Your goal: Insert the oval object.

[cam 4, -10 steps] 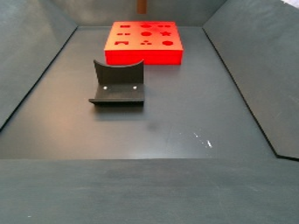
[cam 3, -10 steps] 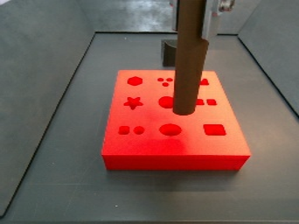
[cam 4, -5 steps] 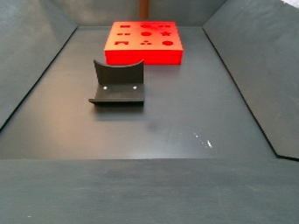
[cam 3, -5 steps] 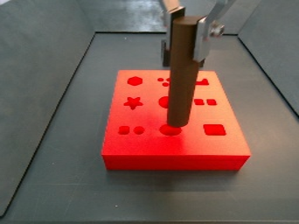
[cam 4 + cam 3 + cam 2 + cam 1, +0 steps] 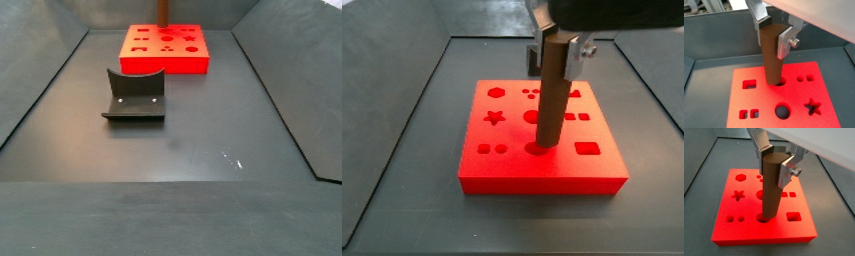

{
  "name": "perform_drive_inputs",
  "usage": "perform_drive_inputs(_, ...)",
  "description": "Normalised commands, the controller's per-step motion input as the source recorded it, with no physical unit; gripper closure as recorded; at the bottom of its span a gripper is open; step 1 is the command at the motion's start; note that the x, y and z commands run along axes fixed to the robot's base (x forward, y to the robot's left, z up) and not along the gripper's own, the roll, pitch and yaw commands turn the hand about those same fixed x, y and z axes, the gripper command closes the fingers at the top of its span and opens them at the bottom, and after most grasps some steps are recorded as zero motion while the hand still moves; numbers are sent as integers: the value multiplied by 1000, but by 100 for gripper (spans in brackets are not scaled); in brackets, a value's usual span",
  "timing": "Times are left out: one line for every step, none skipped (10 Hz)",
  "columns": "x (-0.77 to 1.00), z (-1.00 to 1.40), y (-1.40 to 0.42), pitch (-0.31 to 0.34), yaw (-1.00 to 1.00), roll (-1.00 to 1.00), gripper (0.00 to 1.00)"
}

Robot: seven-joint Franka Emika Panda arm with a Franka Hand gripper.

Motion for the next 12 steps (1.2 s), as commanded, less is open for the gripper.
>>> perform_drive_inputs(-54,-86,0,51,-397,33,100)
perform_drive_inputs(-171,0,0,49,-477,56,100)
perform_drive_inputs(34,0,0,0,0,0,100)
perform_drive_inputs(14,-86,-23,0,0,0,100)
perform_drive_inputs(34,-137,-171,0,0,0,100)
perform_drive_inputs(69,-166,-171,0,-6,0,100)
perform_drive_inputs(31,-154,-129,0,0,23,100)
perform_drive_inputs(0,-94,0,0,0,0,100)
perform_drive_inputs(14,-20,60,0,0,0,100)
perform_drive_inputs(57,0,226,0,0,-11,100)
perform_drive_inputs(14,0,220,0,-49,-10,100)
perform_drive_inputs(0,-34,34,0,-26,0,100)
